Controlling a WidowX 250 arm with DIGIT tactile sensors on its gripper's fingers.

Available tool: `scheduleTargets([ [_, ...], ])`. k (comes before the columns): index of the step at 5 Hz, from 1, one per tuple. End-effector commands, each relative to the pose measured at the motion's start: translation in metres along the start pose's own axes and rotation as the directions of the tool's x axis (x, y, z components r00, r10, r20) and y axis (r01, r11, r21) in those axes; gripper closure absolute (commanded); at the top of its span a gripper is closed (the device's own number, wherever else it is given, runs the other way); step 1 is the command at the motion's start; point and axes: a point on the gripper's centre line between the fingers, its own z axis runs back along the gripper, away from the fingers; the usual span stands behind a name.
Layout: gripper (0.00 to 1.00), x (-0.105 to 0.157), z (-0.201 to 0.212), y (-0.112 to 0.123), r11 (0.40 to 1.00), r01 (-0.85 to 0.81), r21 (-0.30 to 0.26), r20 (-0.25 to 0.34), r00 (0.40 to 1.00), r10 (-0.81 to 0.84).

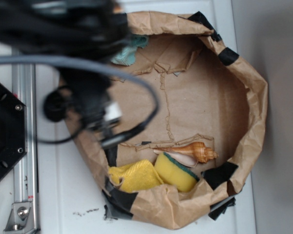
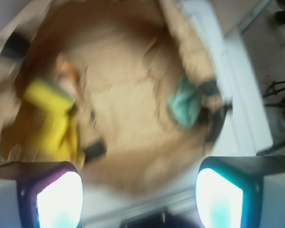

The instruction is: Grab the blue cloth.

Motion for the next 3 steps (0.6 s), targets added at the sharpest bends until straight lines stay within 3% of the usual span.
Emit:
scheduleTargets([
  [1,0.0,0.053,-0.056,-0.044,0.974,0.22,0.063,0.008,0.975,-0.22],
  [2,0.0,0.044,-0.093,-0.046,0.901,0.414,0.13,0.017,0.907,-0.42],
  [3,0.0,0.026,-0.107,-0.021,0.834,0.546,0.084,0.021,0.835,-0.549],
])
